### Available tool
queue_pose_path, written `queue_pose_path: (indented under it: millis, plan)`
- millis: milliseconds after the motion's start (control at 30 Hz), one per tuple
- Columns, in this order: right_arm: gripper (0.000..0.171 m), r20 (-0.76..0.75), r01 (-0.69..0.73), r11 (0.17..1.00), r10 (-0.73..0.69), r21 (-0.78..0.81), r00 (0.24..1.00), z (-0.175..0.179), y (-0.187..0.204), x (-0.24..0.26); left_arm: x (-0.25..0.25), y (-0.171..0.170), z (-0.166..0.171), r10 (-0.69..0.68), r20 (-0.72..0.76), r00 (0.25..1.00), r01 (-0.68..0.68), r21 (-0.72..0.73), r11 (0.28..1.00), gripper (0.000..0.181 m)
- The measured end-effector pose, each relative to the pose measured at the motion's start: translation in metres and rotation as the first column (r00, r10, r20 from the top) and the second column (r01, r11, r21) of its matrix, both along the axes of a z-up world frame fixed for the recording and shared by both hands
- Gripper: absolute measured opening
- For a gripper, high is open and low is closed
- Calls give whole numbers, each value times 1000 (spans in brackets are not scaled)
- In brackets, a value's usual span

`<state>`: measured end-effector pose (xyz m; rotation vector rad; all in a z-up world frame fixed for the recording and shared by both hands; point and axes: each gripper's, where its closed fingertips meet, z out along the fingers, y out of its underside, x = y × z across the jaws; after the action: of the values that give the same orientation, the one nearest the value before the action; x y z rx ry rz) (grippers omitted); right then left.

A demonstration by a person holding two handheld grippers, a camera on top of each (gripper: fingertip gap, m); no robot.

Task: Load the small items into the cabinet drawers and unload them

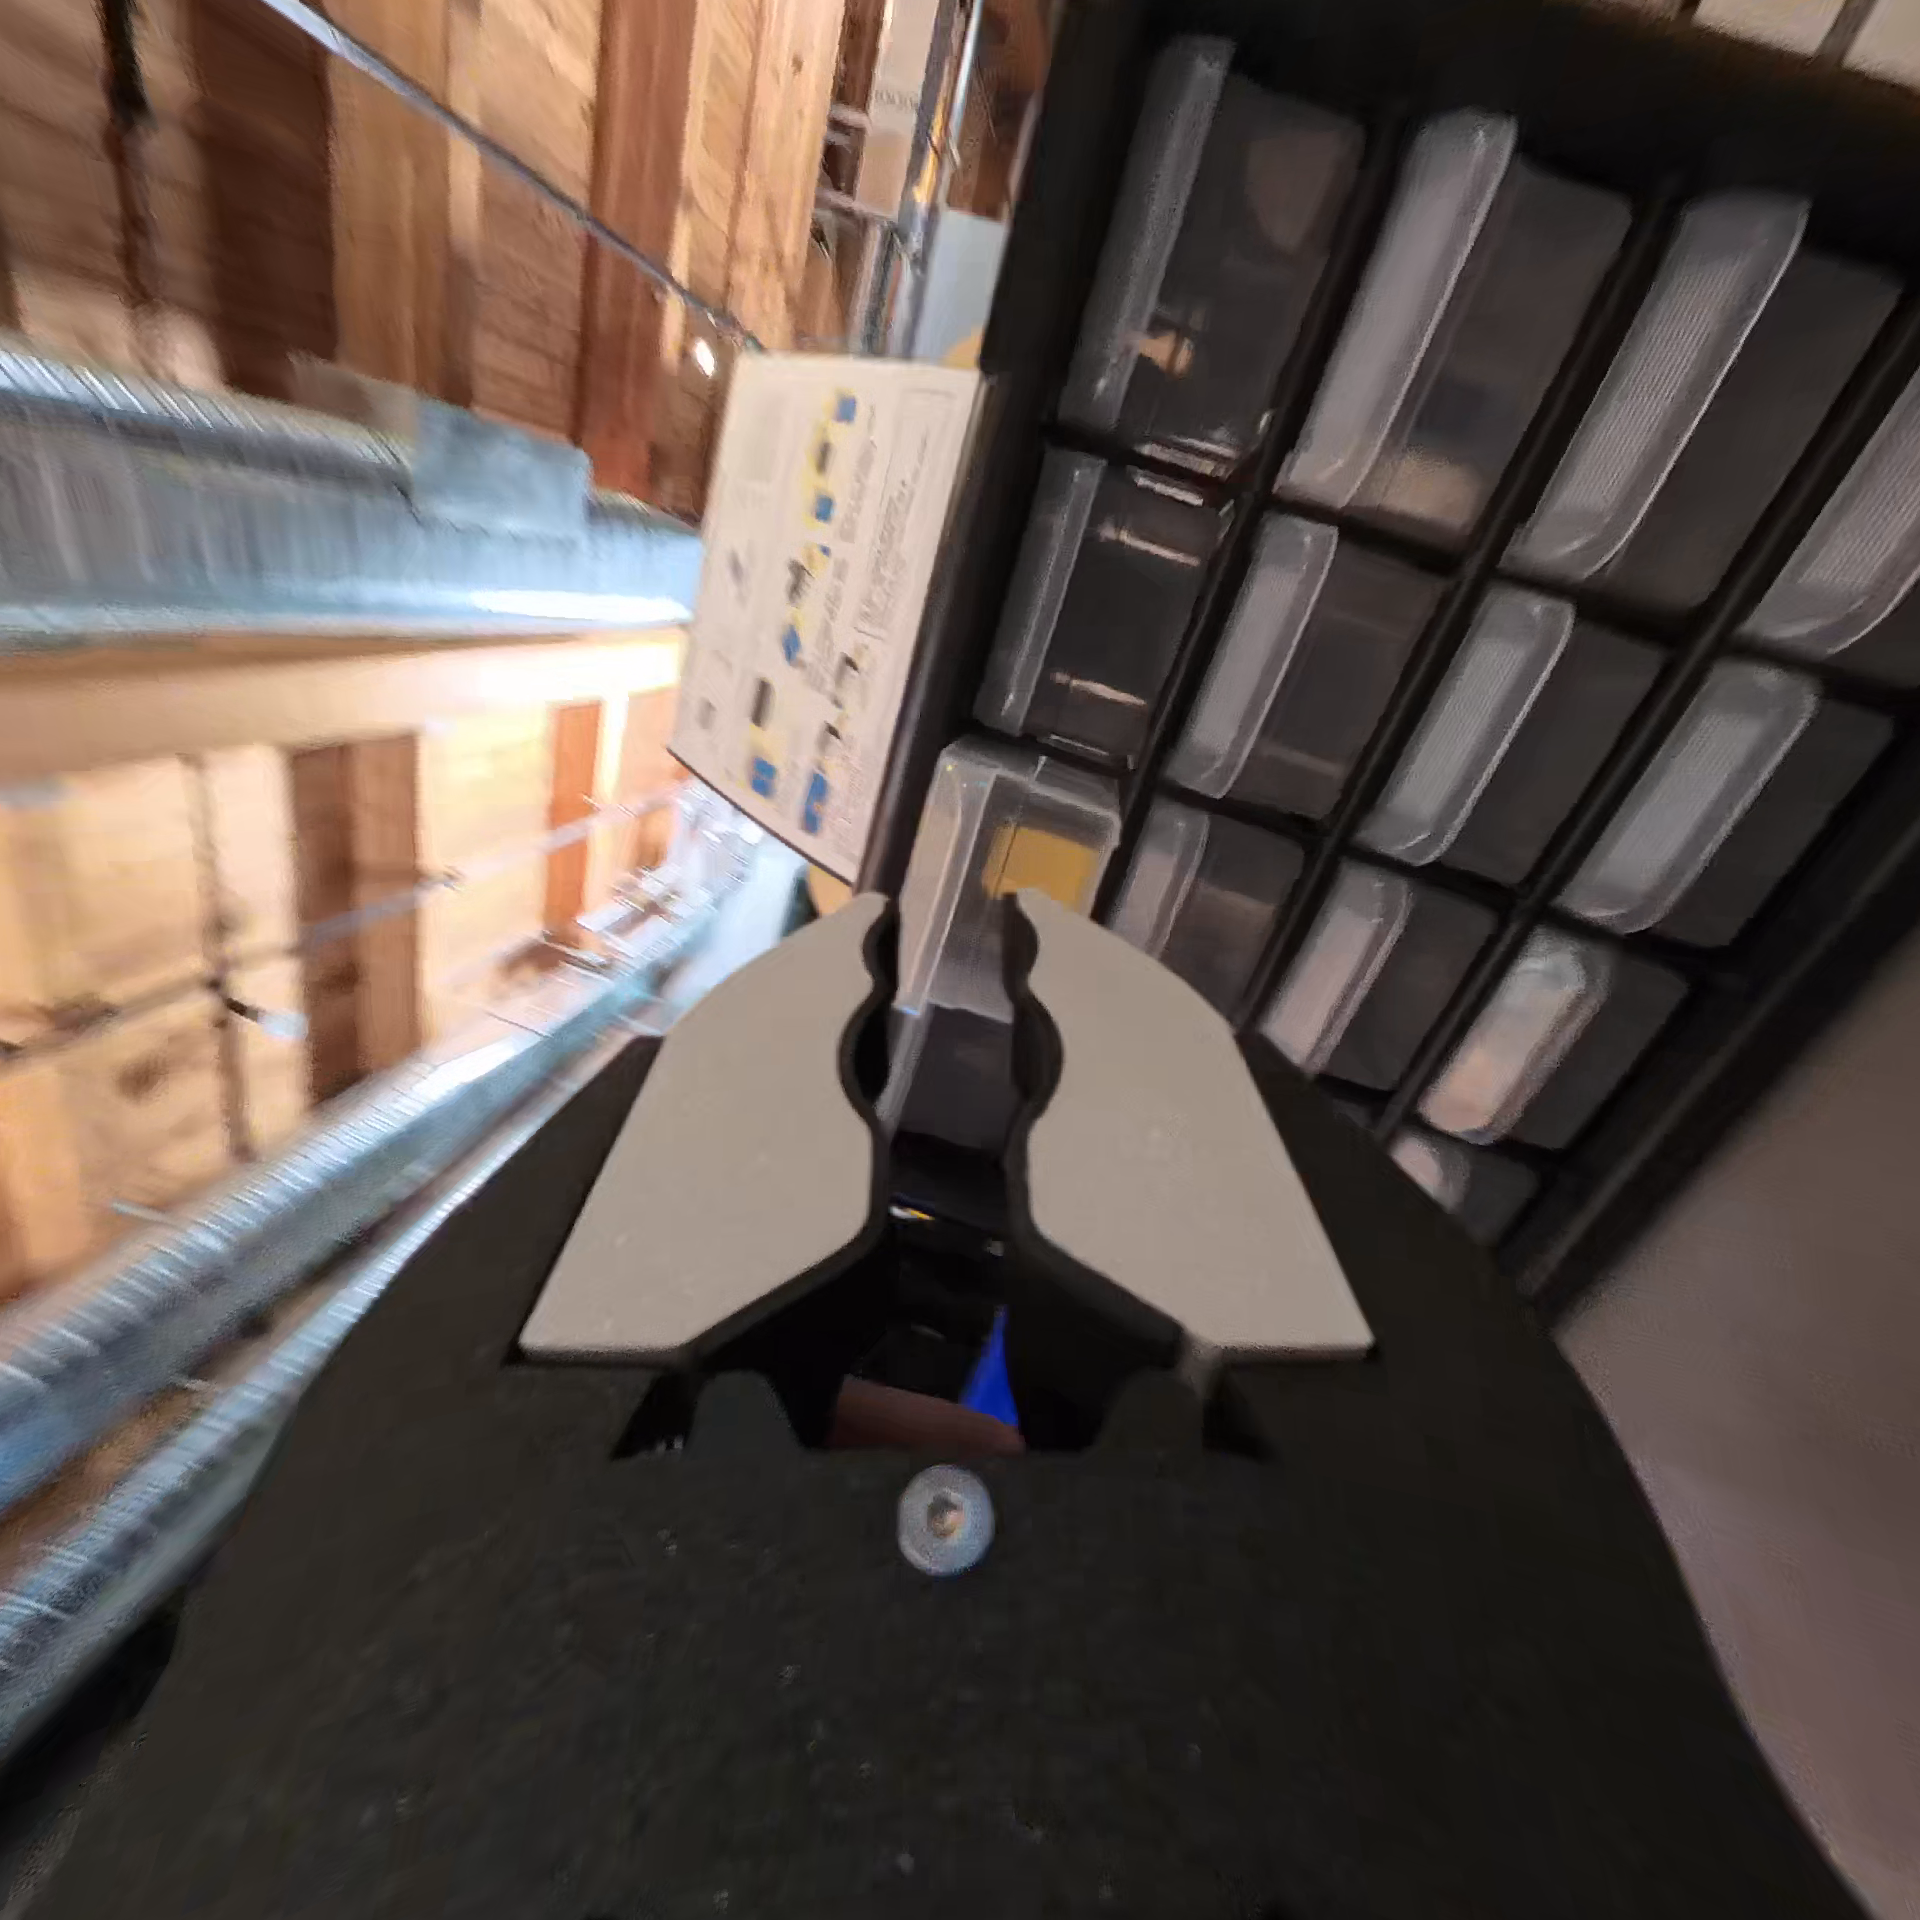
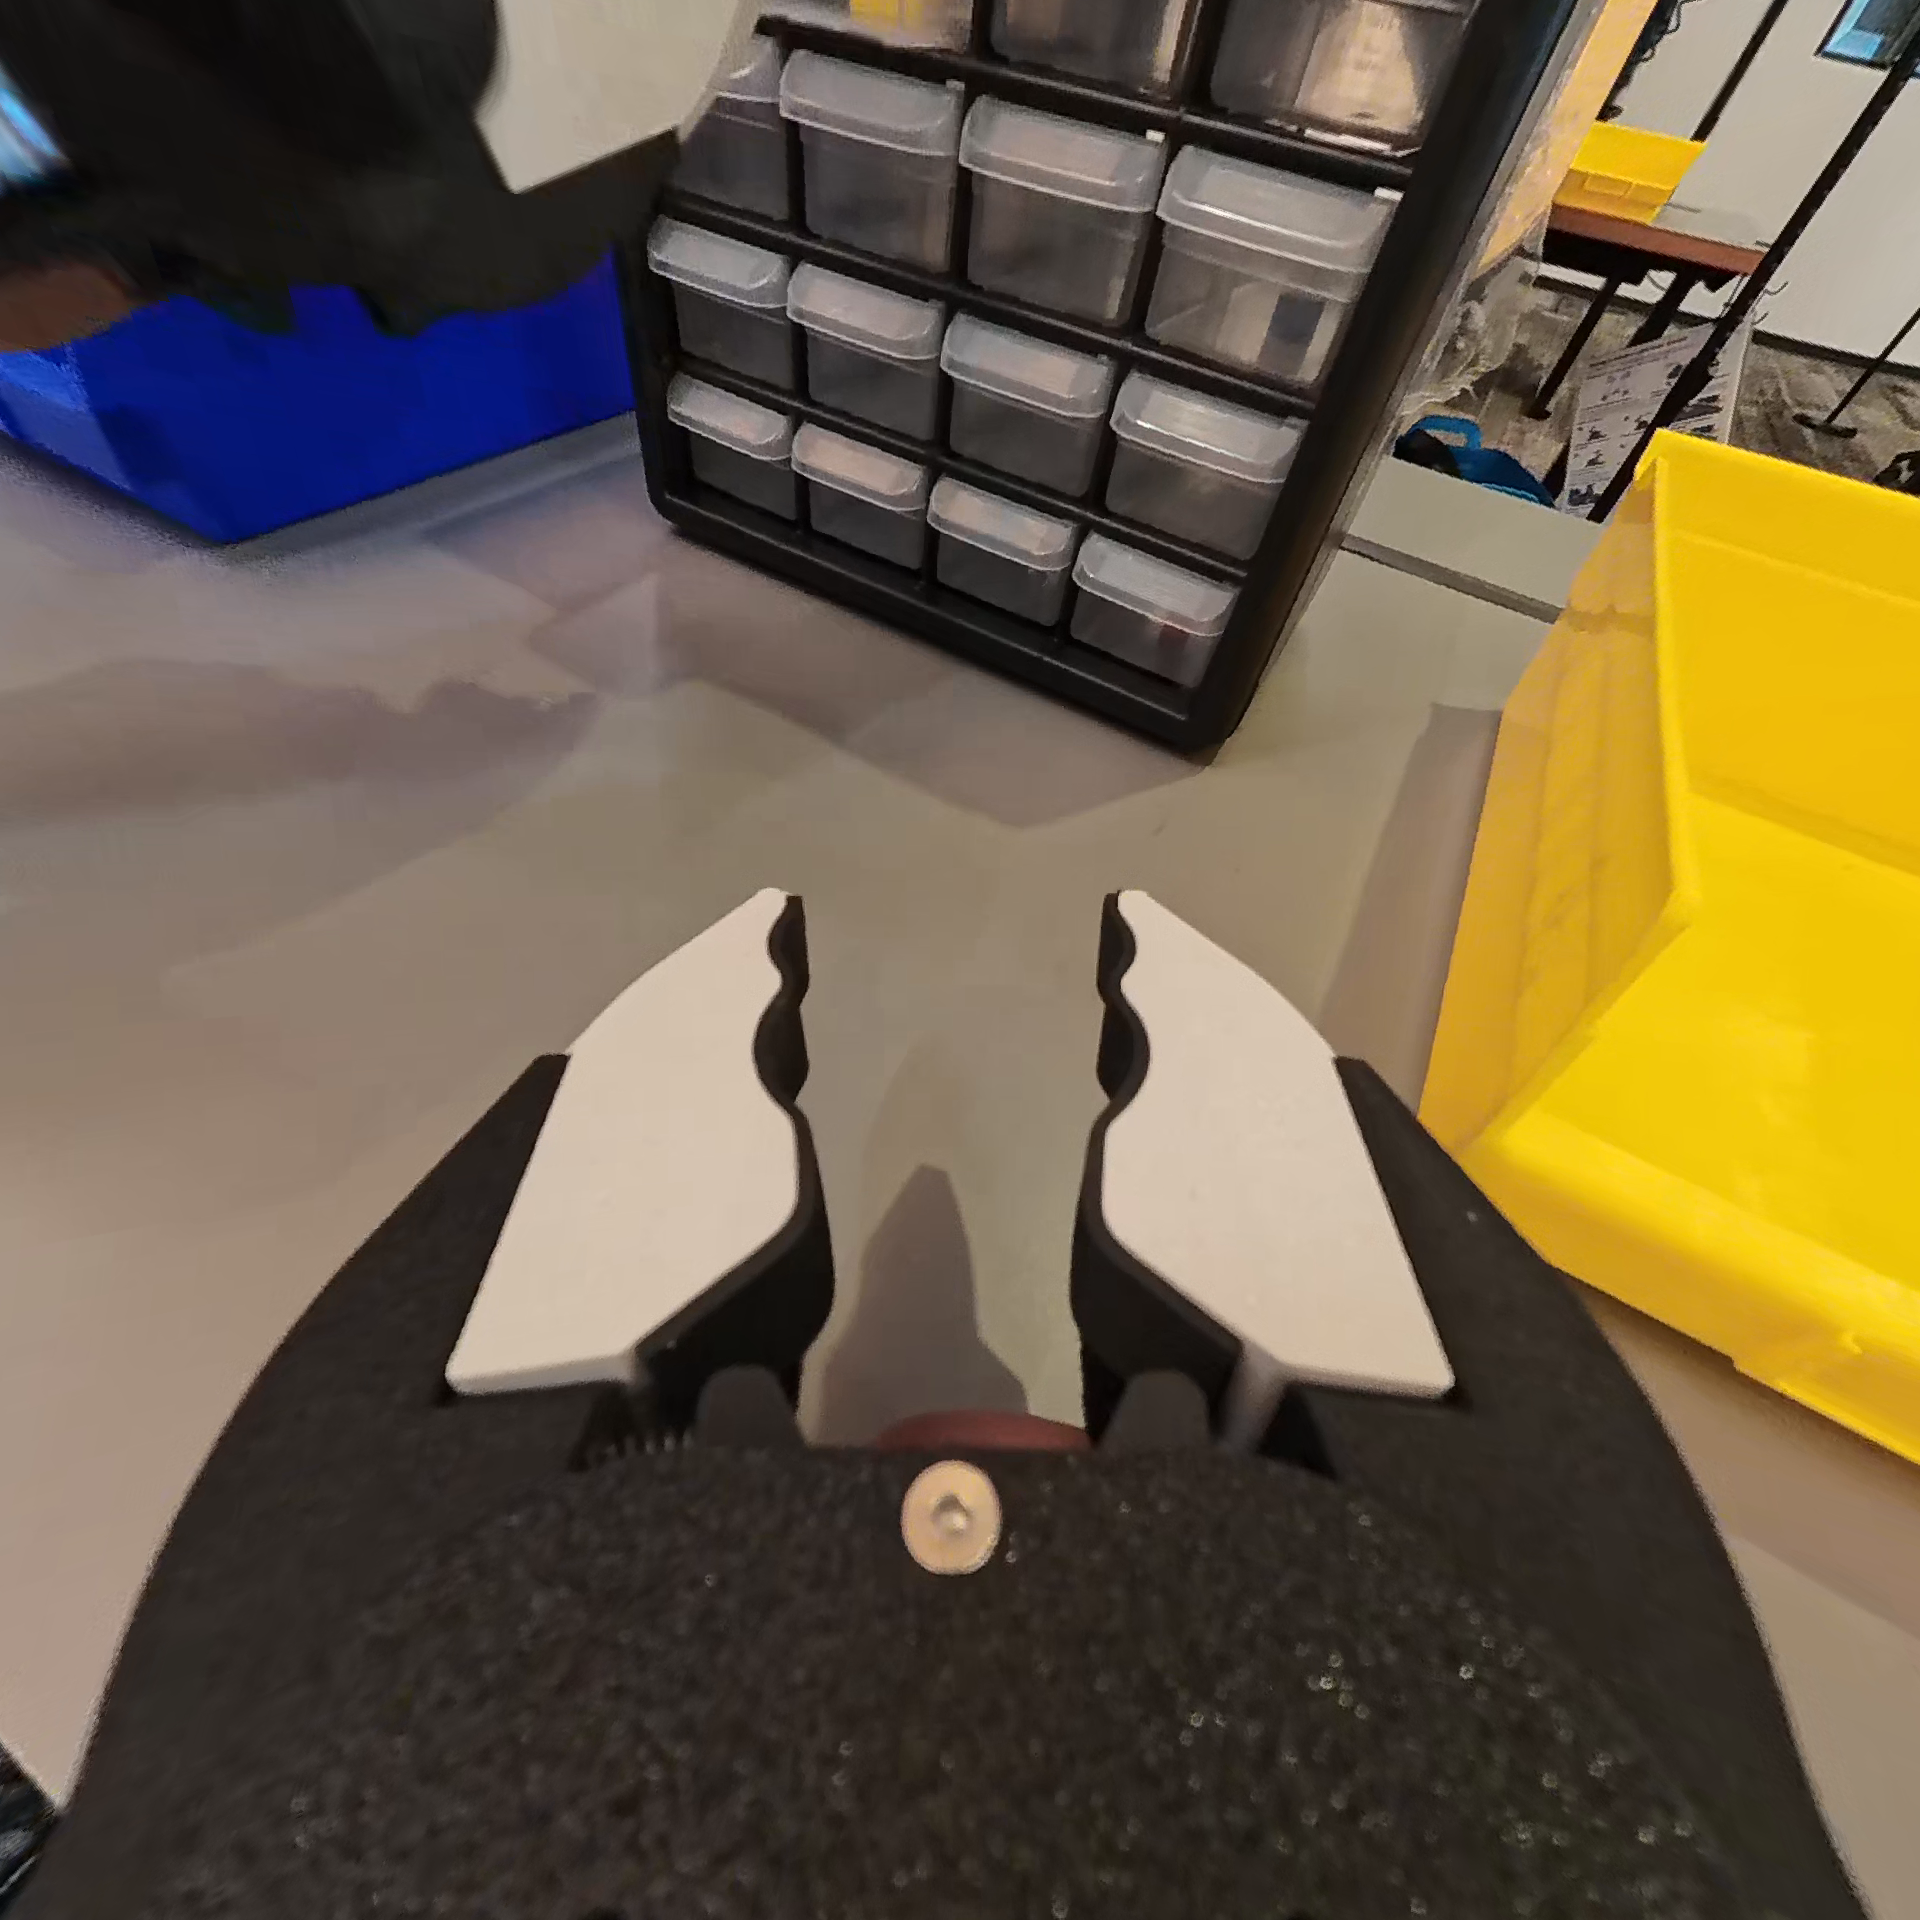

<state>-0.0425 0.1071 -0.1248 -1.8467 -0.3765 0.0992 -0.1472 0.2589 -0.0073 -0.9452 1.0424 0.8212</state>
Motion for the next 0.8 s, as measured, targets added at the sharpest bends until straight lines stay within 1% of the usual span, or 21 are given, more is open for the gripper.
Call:
queue_pose_path:
  millis: [67, 100, 133, 200, 233, 267, 300, 367, 400, 467, 533, 567, 700, 800]
  plan:
    - [53, -6, 2, 1000, -2, -3, 1000, 0, 0, 1, -2, -8, -7, 3, 151, 989, 20, -157, 987, 31]
    - [53, -10, 3, 1000, -3, -3, 1000, 0, -1, 1, -1, -12, -11, 2, 257, 966, 63, -243, 968, 38]
    - [53, -14, 3, 1000, -3, -4, 1000, 0, -1, 2, -2, -15, -13, 16, 375, 927, 113, -320, 941, 44]
    - [53, -20, 3, 1000, -4, -7, 1000, 0, -1, 2, -6, -11, -14, 98, 586, 804, 207, -431, 878, 53]
    - [53, -22, 4, 1000, -4, -8, 1000, 0, -1, 3, -10, -6, -15, 162, 664, 730, 236, -468, 851, 53]
    - [53, -22, 4, 1000, -4, -10, 1000, 0, -1, 3, -12, -1, -17, 217, 719, 660, 276, -500, 821, 55]
    - [53, -20, 4, 1000, -4, -11, 1000, -1, -1, 3, -11, 3, -19, 253, 756, 603, 318, -519, 793, 63]
    - [53, -17, 3, 1000, -3, -9, 1000, -1, -1, 2, -9, 12, -21, 304, 790, 532, 343, -529, 776, 68]
    - [53, -15, 3, 1000, -3, -9, 1000, 0, -1, 2, -6, 16, -22, 320, 796, 514, 347, -534, 771, 72]
    - [53, -12, 2, 1000, -2, -10, 1000, -1, -1, 2, 1, 24, -23, 344, 801, 490, 355, -544, 760, 78]
    - [53, -13, 1, 1000, -1, -14, 1000, -1, -1, 1, 3, 32, -22, 358, 802, 479, 330, -542, 773, 81]
    - [53, -14, 0, 1000, 0, -16, 1000, -2, -1, 1, 2, 36, -19, 358, 804, 474, 307, -532, 789, 80]
    - [53, -24, -1, 1000, 1, -16, 1000, -1, -1, 2, 2, 43, -13, 349, 818, 458, 259, -498, 828, 64]
    - [53, -30, -4, 1000, 3, -18, 1000, -1, -1, 2, 0, 39, -13, 331, 825, 458, 246, -476, 844, 64]
